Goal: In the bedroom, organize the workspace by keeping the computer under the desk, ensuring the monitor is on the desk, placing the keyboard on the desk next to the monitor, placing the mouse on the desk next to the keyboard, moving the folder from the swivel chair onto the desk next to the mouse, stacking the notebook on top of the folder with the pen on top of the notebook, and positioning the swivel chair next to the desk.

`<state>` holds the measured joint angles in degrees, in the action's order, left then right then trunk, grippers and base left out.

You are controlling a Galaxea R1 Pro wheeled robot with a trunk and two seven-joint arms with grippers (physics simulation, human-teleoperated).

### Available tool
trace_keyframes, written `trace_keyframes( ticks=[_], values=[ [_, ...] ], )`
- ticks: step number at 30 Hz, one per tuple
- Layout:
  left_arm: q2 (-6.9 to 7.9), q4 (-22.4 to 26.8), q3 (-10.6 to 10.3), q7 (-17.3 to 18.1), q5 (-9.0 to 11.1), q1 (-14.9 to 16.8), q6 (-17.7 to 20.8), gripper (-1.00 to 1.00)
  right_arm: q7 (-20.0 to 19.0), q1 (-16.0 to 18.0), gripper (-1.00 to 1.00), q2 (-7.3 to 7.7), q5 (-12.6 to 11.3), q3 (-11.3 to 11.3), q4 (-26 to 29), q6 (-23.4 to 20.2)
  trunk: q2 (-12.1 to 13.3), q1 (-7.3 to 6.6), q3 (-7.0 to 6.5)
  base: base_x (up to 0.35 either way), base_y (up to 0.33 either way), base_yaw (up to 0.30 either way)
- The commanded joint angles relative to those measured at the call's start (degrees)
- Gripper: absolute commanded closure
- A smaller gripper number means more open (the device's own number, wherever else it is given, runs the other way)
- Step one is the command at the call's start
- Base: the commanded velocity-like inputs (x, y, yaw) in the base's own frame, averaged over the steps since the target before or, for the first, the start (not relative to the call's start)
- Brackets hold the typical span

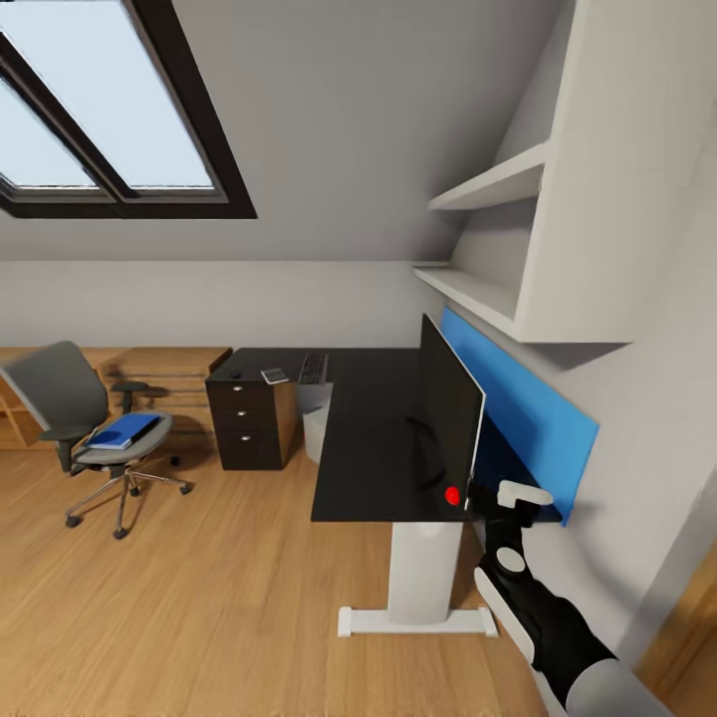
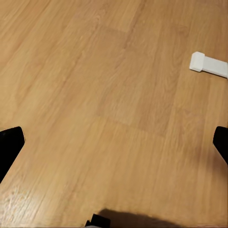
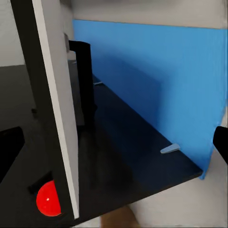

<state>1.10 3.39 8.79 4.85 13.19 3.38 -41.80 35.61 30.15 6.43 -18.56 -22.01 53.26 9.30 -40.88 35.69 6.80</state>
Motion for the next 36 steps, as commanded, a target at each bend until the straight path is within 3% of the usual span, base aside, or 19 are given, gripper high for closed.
trace_keyframes(
  ticks=[1,11,21,25,28,36],
  values=[
    [0.00,-0.05,0.35,0.51,0.25,0.05,-0.13,-1.00,0.29,0.08,-1.00,0.07,-0.60,-0.34,-0.13,0.37,-0.08,-0.02,0.10,-0.331,0.000,0.000],
    [0.09,-0.05,0.35,0.49,0.25,0.05,-0.07,-1.00,0.16,0.08,-1.00,-0.24,-0.63,-0.60,-2.35,0.31,-0.08,-0.02,0.10,-0.332,0.000,0.000],
    [0.12,-0.07,0.35,0.35,0.25,0.05,-0.03,-1.00,-0.53,0.08,-1.00,-0.71,-1.40,-1.04,-13.32,0.71,-0.08,-0.02,0.10,-0.228,0.000,0.000],
    [0.12,-0.08,0.35,0.35,0.25,0.05,-0.01,-1.00,-2.21,0.08,-1.00,-1.27,-3.37,-1.05,-20.58,1.67,-0.08,-0.02,0.10,-0.037,0.000,0.000],
    [0.11,-0.06,0.30,0.40,0.23,0.05,0.00,-1.00,-7.71,0.08,-1.00,-3.50,-4.67,-0.92,-30.77,4.83,-0.08,-0.02,0.10,-0.013,0.000,0.000],
    [0.26,-0.11,0.33,0.30,0.28,0.05,0.59,-1.00,-17.90,0.04,-1.00,-5.37,-5.24,-0.92,-48.97,10.53,0.72,-0.46,-0.26,-0.003,0.000,0.000]
  ],
)
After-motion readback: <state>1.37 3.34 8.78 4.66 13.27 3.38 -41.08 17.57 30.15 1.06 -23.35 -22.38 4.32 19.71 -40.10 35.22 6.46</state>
